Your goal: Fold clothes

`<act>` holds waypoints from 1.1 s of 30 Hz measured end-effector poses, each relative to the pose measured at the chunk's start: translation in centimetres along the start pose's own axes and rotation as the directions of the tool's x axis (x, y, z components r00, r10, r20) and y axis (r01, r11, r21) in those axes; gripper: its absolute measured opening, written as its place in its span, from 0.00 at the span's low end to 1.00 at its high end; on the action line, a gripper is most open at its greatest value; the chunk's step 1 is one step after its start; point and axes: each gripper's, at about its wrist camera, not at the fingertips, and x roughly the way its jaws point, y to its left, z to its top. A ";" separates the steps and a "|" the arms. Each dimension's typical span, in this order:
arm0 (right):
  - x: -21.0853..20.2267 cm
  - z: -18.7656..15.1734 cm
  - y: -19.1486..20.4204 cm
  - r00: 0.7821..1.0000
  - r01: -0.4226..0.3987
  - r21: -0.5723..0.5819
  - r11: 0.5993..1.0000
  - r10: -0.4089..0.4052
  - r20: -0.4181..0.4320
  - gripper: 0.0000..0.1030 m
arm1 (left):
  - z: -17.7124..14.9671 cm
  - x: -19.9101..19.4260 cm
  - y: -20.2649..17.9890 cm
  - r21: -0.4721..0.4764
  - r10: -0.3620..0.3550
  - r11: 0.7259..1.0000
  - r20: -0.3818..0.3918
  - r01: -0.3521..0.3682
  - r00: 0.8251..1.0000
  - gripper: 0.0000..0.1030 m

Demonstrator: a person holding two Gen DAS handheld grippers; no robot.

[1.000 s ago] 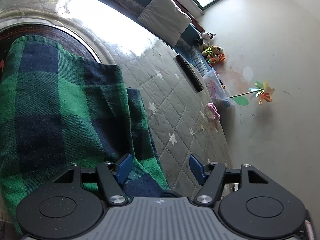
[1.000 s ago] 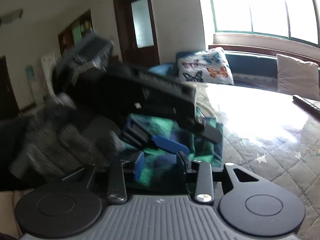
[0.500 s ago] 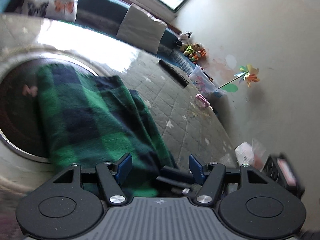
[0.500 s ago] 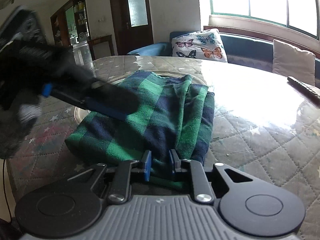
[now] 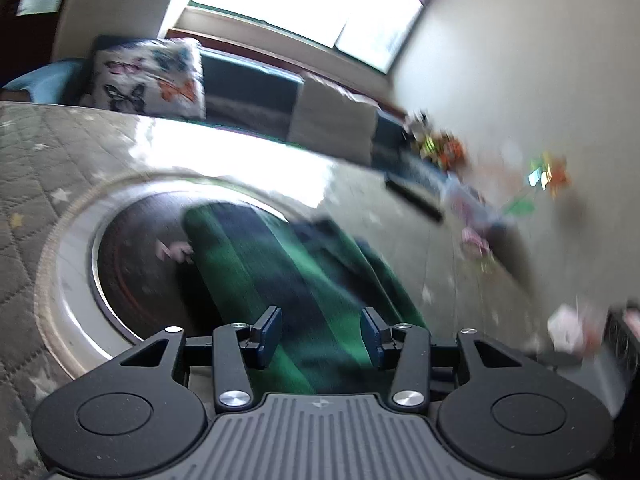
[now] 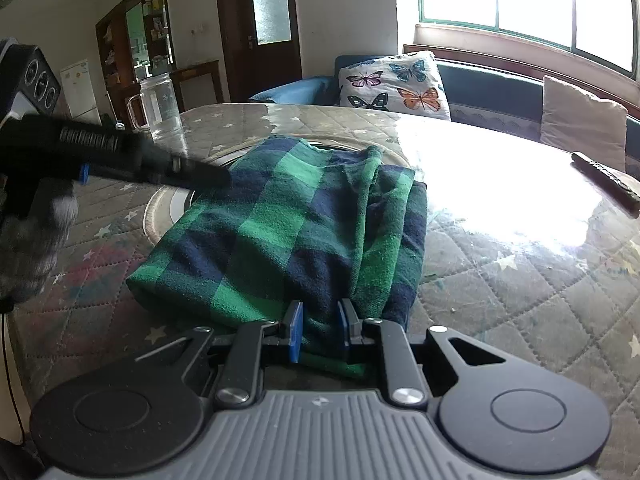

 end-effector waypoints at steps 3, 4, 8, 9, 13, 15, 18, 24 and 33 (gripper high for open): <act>0.1 0.0 0.0 1.000 0.000 -0.003 1.000 0.000 -0.004 0.16 | 0.7 0.4 1.0 -0.015 0.047 0.999 0.017 -0.047 0.999 0.45; 0.1 0.1 0.0 1.000 -0.001 -0.004 1.000 0.001 -0.005 0.16 | 0.9 0.6 1.2 -0.014 0.064 0.998 0.020 -0.064 0.998 0.45; 0.0 -0.1 -0.1 1.000 -0.003 0.000 1.000 0.003 -0.004 0.16 | 1.5 2.0 2.6 -0.059 0.090 0.994 0.004 -0.090 0.996 0.42; 0.0 -0.1 -0.1 1.000 -0.004 -0.001 1.000 0.004 -0.004 0.16 | 1.6 2.4 2.9 -0.075 0.085 0.994 -0.007 -0.085 0.996 0.40; 0.1 0.0 -0.2 1.000 -0.009 -0.002 1.000 0.009 -0.006 0.16 | 1.5 3.3 2.3 -0.038 0.113 0.993 -0.010 -0.113 0.994 0.38; 0.1 0.0 -0.2 1.000 -0.010 -0.002 1.000 0.010 -0.005 0.16 | 1.5 3.7 1.7 -0.004 0.133 0.991 -0.007 -0.133 0.991 0.38; 0.2 0.0 -0.1 1.000 -0.011 -0.001 1.000 0.011 -0.004 0.16 | 1.2 4.4 0.8 0.065 0.174 0.983 -0.003 -0.173 0.985 0.39; 0.2 -0.1 0.0 1.000 -0.012 0.002 1.000 0.012 -0.002 0.17 | 0.1 5.8 -1.4 0.250 0.253 0.936 0.015 -0.249 0.967 0.41; -0.9 2.1 -1.2 0.998 -0.057 0.087 0.995 0.054 0.041 0.22 | -0.3 6.4 -2.0 0.349 0.269 0.899 0.035 -0.264 0.962 0.41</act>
